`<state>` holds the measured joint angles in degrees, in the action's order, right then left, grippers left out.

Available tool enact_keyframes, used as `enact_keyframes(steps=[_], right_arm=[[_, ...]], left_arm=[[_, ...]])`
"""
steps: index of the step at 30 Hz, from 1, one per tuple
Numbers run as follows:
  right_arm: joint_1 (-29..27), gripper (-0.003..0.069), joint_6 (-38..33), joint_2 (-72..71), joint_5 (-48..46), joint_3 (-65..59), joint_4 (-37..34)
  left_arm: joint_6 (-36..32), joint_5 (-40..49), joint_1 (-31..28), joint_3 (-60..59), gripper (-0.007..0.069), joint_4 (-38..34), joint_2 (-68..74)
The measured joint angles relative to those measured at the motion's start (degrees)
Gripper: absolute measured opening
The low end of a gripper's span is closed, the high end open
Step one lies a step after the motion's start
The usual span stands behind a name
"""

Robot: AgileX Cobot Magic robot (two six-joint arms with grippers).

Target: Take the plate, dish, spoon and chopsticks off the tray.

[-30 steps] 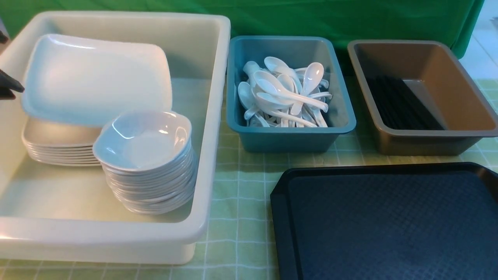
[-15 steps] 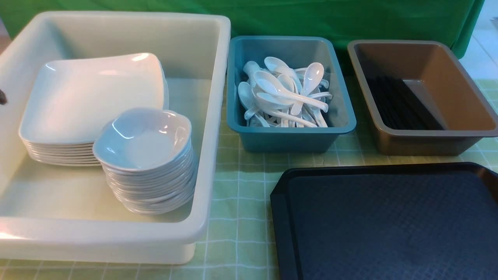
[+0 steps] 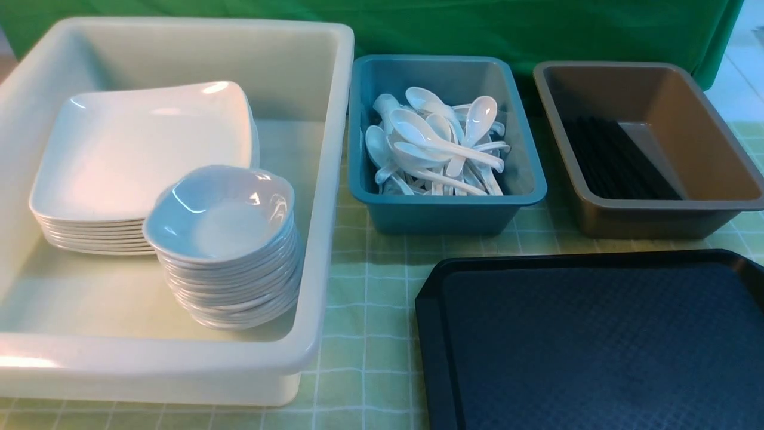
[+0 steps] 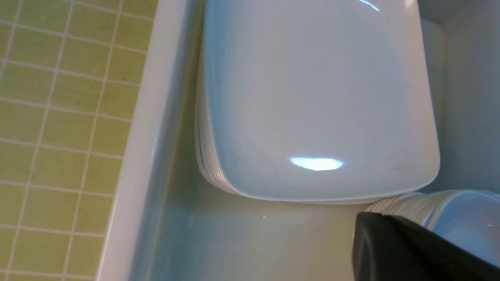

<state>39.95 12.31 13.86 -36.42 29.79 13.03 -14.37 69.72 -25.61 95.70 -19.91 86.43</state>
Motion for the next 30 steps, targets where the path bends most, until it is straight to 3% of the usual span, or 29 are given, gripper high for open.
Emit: enact_keyframes(steps=[4,7,15,24,30], right_arm=[[0.0,0.0004,0.0,0.0,12.4,-5.9,-0.1],[0.0,0.0014,0.0,0.0,14.8,-7.0,-0.1],[0.0,0.0031,0.0,0.0,16.0,-7.2,-0.1],[0.0,0.0064,0.0,0.0,16.0,-7.2,-0.1],[0.0,0.0086,0.0,0.0,16.0,-7.2,-0.1]], left_arm=[[-2.0,0.0,0.0,0.0,-0.0011,-0.4,-2.2],[-2.4,0.0,0.0,0.0,-0.0011,-0.8,-3.7],[-2.9,0.1,0.0,0.0,-0.0011,-3.6,-5.9],[-7.2,0.1,0.0,0.0,-0.0011,-12.4,-9.9],[-7.7,0.1,0.0,0.0,-0.0011,-12.4,-11.0]])
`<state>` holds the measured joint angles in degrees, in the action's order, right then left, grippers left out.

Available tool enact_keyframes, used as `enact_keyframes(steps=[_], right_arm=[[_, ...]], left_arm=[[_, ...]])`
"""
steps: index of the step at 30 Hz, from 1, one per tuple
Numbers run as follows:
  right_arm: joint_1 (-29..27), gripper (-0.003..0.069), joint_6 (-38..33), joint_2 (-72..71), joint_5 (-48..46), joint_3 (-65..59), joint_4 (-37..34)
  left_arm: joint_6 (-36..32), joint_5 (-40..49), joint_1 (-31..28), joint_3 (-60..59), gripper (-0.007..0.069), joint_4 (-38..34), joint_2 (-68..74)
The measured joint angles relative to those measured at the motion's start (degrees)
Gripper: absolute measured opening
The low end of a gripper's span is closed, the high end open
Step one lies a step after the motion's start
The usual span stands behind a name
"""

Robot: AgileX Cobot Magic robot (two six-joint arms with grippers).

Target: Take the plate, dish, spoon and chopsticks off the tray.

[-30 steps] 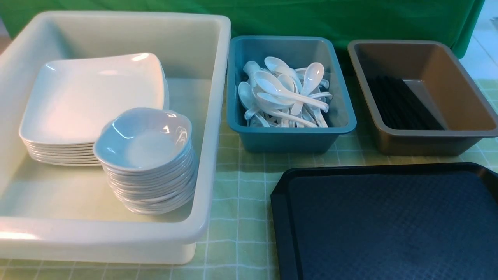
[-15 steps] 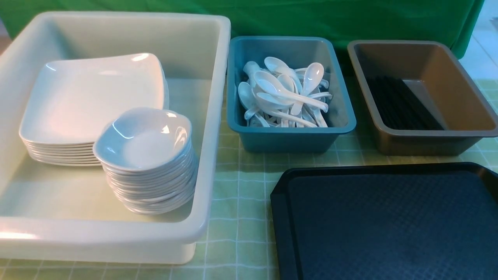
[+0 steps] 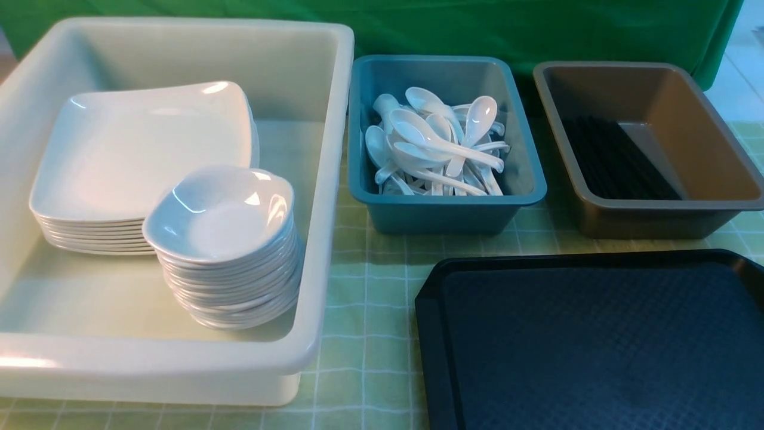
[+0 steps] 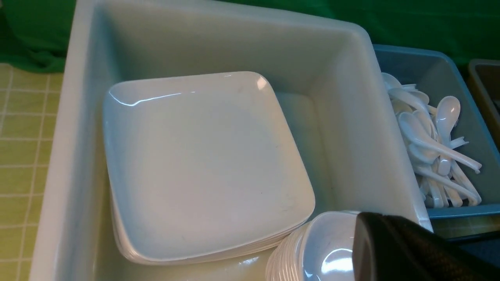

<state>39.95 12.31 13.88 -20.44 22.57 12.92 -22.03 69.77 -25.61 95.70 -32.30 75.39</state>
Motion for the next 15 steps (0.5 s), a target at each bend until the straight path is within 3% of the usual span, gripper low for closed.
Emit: enact_keyframes(steps=[5,8,15], right_arm=[[-0.1,0.0097,0.0,-1.7,0.2,-1.0,0.0],[-3.4,0.0104,0.0,-4.4,0.9,-3.5,0.0],[-22.1,0.0123,0.2,-12.9,0.9,-16.4,0.0]], left_arm=[[0.0,0.0,0.0,0.0,-0.0011,0.0,-0.5],[0.0,0.0,0.0,0.0,-0.0011,-0.1,-0.8],[0.1,0.0,0.0,0.0,-0.0011,-0.1,-1.3]])
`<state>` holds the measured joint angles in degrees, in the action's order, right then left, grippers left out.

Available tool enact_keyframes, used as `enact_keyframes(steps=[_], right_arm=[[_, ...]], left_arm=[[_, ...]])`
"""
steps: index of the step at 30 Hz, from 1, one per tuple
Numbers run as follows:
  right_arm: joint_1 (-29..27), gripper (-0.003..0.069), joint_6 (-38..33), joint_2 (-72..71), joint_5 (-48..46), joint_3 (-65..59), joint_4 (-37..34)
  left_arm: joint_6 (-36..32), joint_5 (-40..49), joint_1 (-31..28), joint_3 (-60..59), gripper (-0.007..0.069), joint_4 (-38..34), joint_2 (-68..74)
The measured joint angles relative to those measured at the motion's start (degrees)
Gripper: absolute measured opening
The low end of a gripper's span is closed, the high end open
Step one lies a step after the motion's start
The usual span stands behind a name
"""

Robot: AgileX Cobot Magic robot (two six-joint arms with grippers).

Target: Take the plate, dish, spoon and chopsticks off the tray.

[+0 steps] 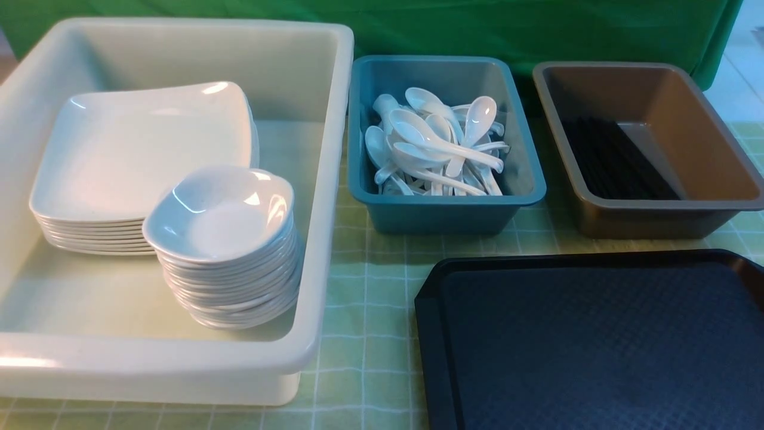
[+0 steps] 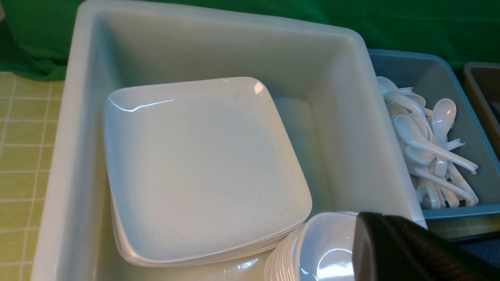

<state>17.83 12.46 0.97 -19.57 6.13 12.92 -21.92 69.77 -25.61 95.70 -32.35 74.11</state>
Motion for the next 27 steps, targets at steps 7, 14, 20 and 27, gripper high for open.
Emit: enact_keyframes(steps=[7,14,20,27], right_arm=[[-13.2,0.0136,2.4,-0.8,1.9,-6.5,0.0],[-15.6,0.0158,4.4,-0.8,5.2,-6.5,0.0],[-15.6,0.0169,4.4,-0.8,5.4,-6.5,0.0],[-15.6,0.0183,4.4,-0.8,5.4,-6.5,0.0]], left_arm=[[-1.2,-0.1,0.0,-2.7,-0.0011,-0.6,-2.1],[-3.8,-2.7,0.0,-15.0,-0.0011,-3.6,-7.2],[-5.5,-10.3,0.6,-27.3,-0.0011,-7.2,-14.1],[-5.5,-10.2,14.5,-30.4,-0.0011,-3.0,-21.5]])
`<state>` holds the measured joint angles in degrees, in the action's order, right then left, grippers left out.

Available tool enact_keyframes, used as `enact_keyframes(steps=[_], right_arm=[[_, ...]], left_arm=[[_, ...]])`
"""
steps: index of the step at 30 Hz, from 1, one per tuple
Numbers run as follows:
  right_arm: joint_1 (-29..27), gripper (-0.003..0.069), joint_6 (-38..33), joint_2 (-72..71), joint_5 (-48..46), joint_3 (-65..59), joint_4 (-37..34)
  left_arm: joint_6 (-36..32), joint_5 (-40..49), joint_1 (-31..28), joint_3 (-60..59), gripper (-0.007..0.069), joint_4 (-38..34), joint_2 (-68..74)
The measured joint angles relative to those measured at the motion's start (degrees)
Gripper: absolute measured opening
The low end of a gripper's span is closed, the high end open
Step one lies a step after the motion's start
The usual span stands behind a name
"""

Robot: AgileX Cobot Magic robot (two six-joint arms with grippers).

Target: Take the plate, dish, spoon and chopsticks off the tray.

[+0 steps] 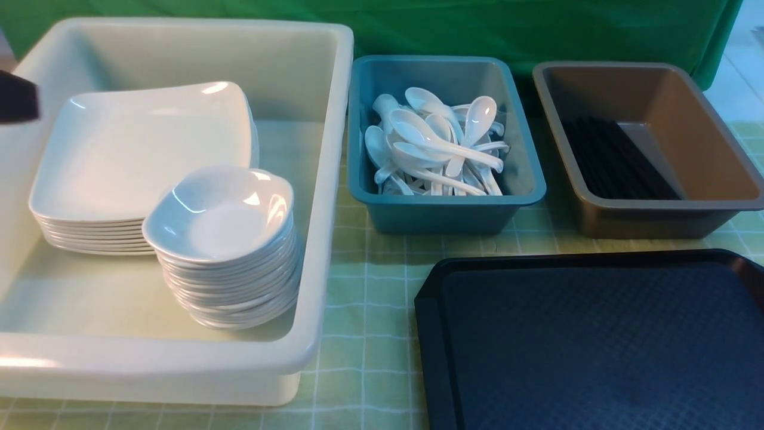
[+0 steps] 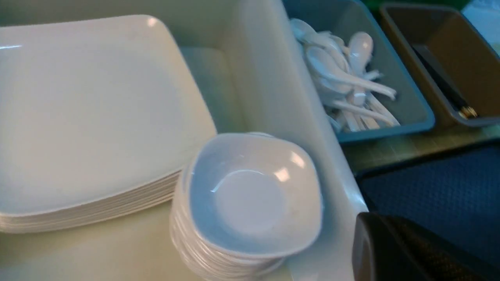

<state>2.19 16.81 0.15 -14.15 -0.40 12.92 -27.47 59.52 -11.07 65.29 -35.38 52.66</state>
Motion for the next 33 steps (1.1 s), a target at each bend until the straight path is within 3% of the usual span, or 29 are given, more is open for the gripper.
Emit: enact_keyframes(steps=[6,10,14,20,24,26,33], right_arm=[[0.0,0.0196,-3.0,0.0,0.0,0.0,0.0],[0.0,0.0199,-12.2,0.0,0.0,0.0,0.0],[0.0,0.0206,-14.4,0.0,0.0,0.0,0.0],[0.0,0.0211,-14.9,0.0,0.0,0.0,0.0],[0.0,0.0219,-14.9,0.0,0.0,0.0,0.0],[0.0,0.0223,-14.9,0.0,0.0,0.0,0.0],[0.0,0.0234,-14.9,0.0,0.0,0.0,0.0]], left_arm=[[2.7,4.6,10.5,0.0,-0.0011,6.6,-5.0],[6.9,6.2,12.6,-0.3,-0.0011,8.2,-8.6],[8.1,4.0,12.7,-4.3,-0.0011,8.4,-14.7],[9.4,-4.0,12.7,-15.8,-0.0011,7.9,-26.3],[10.6,-21.5,12.7,-27.5,-0.0011,6.1,-36.6],[10.6,-25.6,12.7,-29.7,-0.0011,6.6,-39.4],[10.6,-28.5,12.7,-32.0,-0.0011,7.3,-42.4]])
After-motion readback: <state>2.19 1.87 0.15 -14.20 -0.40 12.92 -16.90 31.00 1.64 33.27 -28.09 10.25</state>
